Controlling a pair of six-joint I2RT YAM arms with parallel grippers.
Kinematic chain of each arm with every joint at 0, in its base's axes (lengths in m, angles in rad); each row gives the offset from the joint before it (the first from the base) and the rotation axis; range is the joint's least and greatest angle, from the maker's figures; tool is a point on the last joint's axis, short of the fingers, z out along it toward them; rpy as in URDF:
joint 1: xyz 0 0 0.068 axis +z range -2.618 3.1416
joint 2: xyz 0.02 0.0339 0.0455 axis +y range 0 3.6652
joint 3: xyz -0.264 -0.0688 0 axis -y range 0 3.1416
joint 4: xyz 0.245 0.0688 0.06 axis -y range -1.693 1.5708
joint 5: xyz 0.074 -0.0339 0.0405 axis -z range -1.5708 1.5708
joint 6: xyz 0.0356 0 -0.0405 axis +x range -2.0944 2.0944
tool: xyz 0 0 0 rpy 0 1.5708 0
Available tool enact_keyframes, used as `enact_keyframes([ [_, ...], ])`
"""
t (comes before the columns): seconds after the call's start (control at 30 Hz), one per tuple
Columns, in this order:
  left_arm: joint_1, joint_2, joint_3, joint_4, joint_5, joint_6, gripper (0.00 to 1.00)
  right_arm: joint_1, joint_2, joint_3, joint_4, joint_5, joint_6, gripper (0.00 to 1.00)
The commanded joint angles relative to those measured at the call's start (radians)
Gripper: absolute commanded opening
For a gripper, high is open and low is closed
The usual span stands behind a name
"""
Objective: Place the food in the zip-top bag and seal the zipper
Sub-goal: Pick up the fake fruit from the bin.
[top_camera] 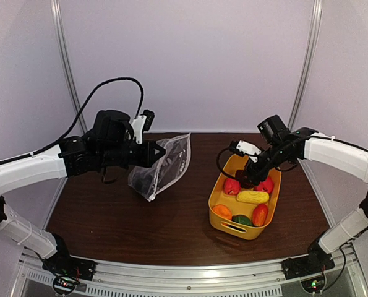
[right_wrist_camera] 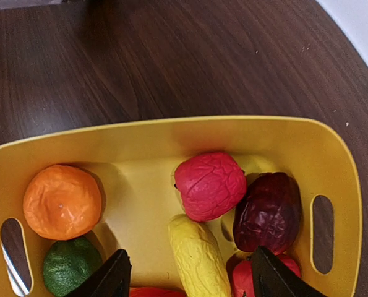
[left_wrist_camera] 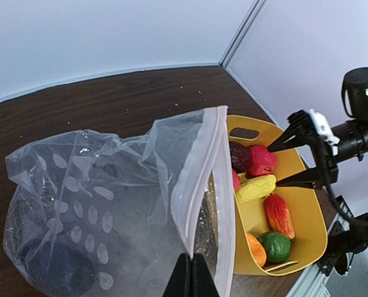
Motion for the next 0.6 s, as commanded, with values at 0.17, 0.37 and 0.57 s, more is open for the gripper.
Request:
enact_keyframes([
  [0.17, -0.001, -0.024, -0.025, 0.076, 0.035, -0.020, 0.00, -0.002, 0.131, -0.086, 0.176, 0.003, -0.027, 0.82],
  [0.37, -0.001, -0.039, -0.044, 0.076, 0.033, -0.025, 0.00, -0.003, 0.186, -0.097, 0.270, -0.032, -0.047, 0.87],
  [0.57, -0.001, -0.055, -0.055, 0.076, 0.036, -0.029, 0.00, -0.008, 0.273, -0.080, 0.308, -0.039, -0.059, 0.88],
])
